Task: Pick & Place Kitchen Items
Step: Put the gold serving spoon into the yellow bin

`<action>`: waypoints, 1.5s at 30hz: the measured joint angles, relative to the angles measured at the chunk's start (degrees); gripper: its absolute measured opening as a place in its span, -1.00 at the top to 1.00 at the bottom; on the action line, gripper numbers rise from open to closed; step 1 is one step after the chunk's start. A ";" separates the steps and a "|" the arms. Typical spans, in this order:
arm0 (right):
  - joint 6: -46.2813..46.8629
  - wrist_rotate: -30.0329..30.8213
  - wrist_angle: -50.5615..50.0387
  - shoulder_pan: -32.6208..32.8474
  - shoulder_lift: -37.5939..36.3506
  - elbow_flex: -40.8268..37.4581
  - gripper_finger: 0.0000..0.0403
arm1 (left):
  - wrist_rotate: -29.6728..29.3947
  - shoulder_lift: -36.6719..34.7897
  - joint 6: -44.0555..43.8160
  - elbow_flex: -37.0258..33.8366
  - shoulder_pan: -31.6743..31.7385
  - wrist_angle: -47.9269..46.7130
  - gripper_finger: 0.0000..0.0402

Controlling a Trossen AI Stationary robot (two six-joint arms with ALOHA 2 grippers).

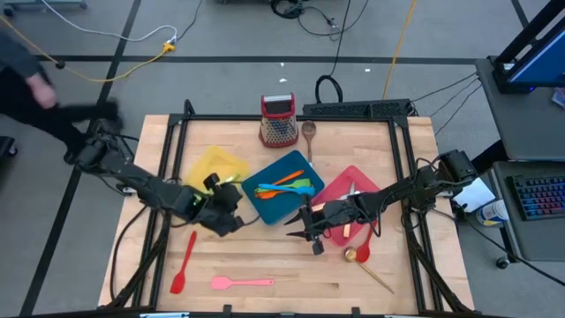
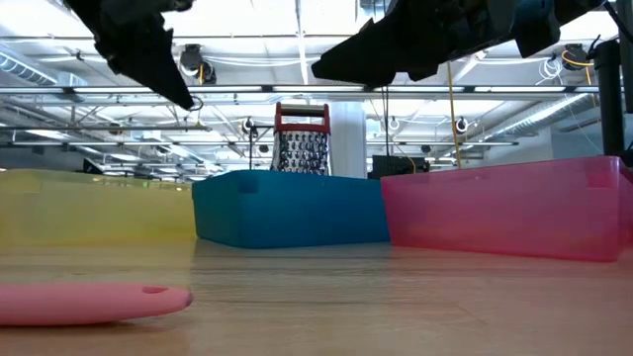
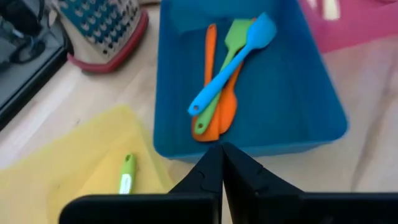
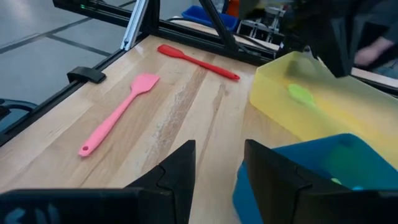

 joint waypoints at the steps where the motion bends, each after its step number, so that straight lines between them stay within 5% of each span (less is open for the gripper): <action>1: 0.16 0.00 0.02 0.00 0.00 0.00 0.36 | -0.92 0.00 -0.28 0.00 -0.87 0.47 0.94; 17: 9.93 0.42 -2.15 2.86 0.00 0.00 0.05 | -5.39 0.00 2.54 -0.04 -6.13 5.53 0.90; 24: 13.48 12.00 -7.57 6.84 0.00 0.00 0.07 | -7.07 0.00 6.10 -0.07 -6.00 6.10 0.90; 31: 18.63 12.22 -10.38 9.23 -0.75 -0.02 0.09 | -7.07 0.00 8.75 -0.08 -5.88 6.10 0.89; 45: 38.59 11.83 -31.83 19.18 -2.89 3.20 0.09 | -7.03 0.00 10.49 -0.09 -2.43 6.07 0.89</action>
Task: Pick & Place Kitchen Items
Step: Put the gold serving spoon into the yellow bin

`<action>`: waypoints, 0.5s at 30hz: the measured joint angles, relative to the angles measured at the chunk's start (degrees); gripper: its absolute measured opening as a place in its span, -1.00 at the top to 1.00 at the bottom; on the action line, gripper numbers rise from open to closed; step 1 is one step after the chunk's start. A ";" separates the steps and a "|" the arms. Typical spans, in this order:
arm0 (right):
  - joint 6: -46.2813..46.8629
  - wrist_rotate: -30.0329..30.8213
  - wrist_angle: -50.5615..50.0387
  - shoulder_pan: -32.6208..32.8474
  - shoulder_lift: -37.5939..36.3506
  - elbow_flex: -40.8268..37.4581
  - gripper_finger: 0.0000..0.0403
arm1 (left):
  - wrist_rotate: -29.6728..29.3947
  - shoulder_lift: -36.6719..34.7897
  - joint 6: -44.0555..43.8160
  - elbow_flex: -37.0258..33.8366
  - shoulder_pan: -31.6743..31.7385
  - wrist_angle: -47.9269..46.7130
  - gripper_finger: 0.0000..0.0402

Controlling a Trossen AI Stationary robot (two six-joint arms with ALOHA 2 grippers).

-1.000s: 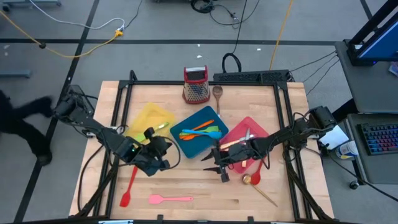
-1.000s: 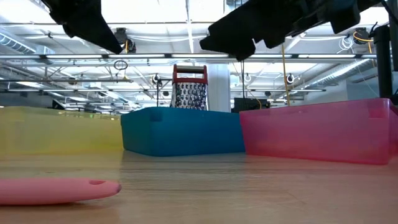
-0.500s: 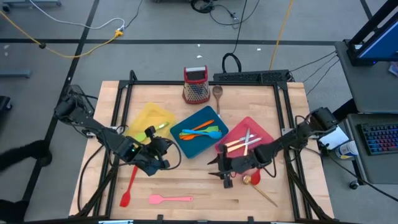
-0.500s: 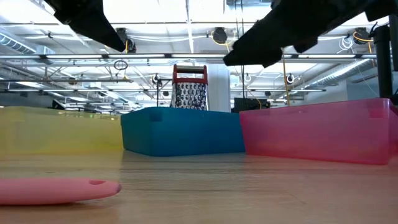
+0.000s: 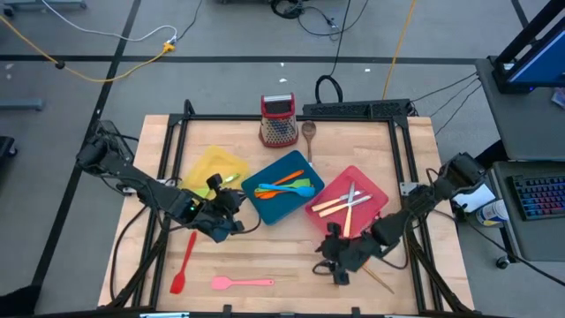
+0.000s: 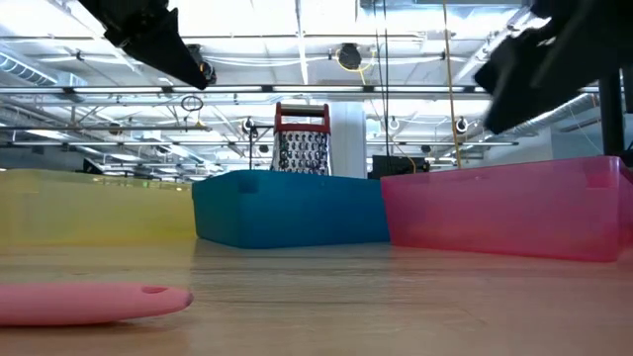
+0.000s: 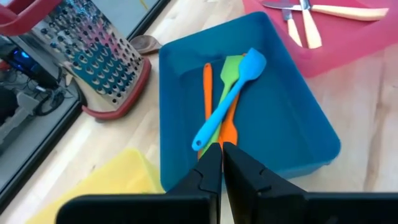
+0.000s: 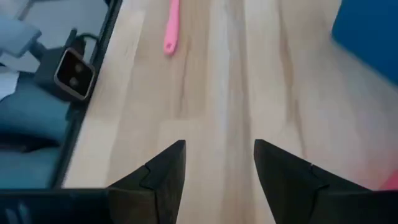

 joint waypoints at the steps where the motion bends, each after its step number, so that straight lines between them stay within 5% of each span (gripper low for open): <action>1: 1.93 0.01 -3.09 0.56 0.00 1.20 0.09 | 0.00 0.00 0.01 0.00 0.23 0.00 0.89; 8: 16.82 -0.88 -29.90 3.74 -0.07 11.77 0.09 | 0.48 0.00 -0.05 0.00 0.52 0.00 0.89; 15: 34.46 -13.10 -41.03 5.38 -0.09 13.96 0.09 | 0.50 0.00 -0.10 0.00 0.52 -0.01 0.89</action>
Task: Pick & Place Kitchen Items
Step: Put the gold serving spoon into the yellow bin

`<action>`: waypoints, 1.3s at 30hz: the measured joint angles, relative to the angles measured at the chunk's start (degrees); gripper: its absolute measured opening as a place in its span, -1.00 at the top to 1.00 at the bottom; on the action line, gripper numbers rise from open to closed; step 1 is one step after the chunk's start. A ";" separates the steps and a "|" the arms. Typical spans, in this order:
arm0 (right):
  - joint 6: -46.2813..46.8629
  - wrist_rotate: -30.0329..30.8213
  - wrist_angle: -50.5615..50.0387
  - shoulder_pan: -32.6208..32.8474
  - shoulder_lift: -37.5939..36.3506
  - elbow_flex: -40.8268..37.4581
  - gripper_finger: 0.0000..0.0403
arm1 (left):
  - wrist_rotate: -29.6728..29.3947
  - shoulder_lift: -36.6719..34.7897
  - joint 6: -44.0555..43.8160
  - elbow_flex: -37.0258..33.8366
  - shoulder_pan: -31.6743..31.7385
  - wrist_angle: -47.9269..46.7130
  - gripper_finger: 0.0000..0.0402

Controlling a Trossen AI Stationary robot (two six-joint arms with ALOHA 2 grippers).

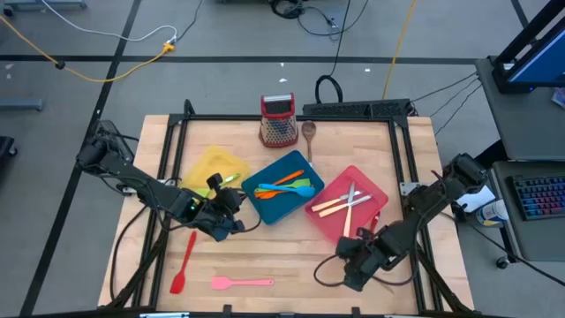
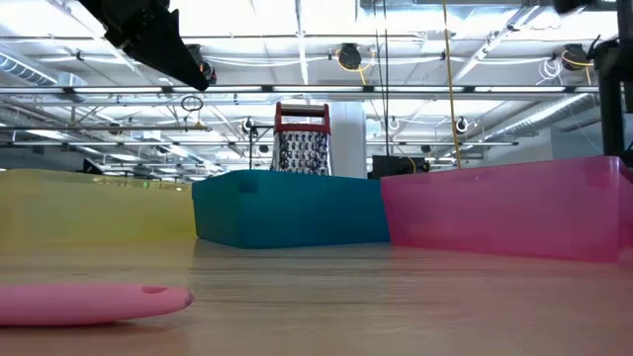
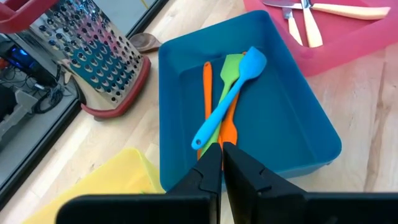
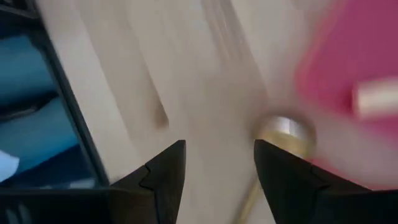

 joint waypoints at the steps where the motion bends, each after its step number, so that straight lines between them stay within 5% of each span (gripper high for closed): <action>1: 2.31 -1.97 -1.56 0.12 0.00 0.00 0.09 | 0.02 0.00 0.00 0.00 0.00 0.01 0.89; 7: 13.60 -9.28 -11.05 0.47 0.02 -0.17 0.09 | 0.04 0.00 0.00 0.00 0.00 0.00 0.89; 15: 21.97 -15.66 -0.54 1.67 0.09 -7.83 0.09 | 0.06 0.00 0.00 0.00 0.00 -0.04 0.89; 39: 21.48 -11.14 12.47 3.89 2.10 -16.77 0.09 | 0.06 0.02 1.66 0.00 0.00 -0.06 0.89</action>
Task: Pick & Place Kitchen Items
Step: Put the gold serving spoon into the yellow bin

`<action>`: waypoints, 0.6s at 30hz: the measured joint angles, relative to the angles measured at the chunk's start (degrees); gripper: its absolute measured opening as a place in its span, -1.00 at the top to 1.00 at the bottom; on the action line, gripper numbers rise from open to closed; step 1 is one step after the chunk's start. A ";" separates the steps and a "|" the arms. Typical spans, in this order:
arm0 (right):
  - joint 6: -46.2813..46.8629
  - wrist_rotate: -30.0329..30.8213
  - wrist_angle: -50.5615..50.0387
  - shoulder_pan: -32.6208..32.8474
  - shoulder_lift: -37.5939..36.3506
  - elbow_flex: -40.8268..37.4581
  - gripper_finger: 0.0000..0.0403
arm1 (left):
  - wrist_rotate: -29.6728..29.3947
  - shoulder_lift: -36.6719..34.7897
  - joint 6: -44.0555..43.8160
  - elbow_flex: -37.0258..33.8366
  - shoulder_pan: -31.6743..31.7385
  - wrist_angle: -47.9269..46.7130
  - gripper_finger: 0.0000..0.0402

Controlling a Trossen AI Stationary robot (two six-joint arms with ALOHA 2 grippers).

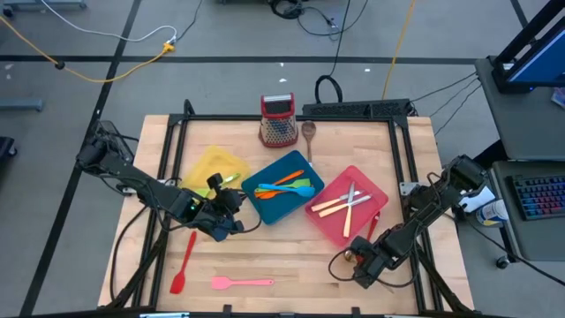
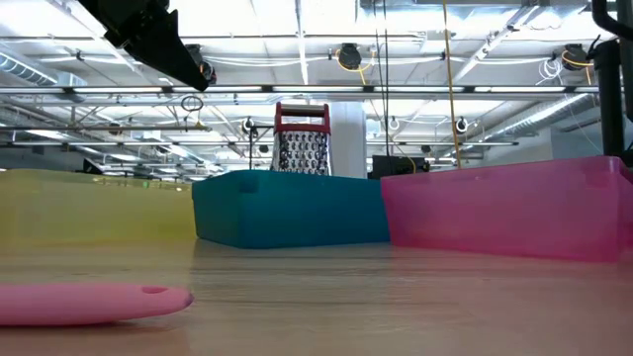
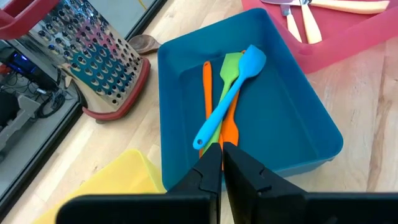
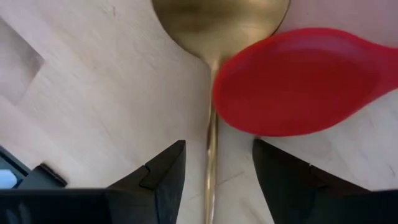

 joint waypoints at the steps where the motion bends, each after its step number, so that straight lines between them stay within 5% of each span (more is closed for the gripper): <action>1: -0.11 -0.01 0.12 0.01 0.34 -0.02 0.10 | 0.00 0.00 0.00 0.00 0.00 0.01 0.89; 18: 0.95 0.30 -2.04 0.37 2.41 -0.10 0.84 | 0.04 0.00 -0.44 0.00 0.00 0.01 0.89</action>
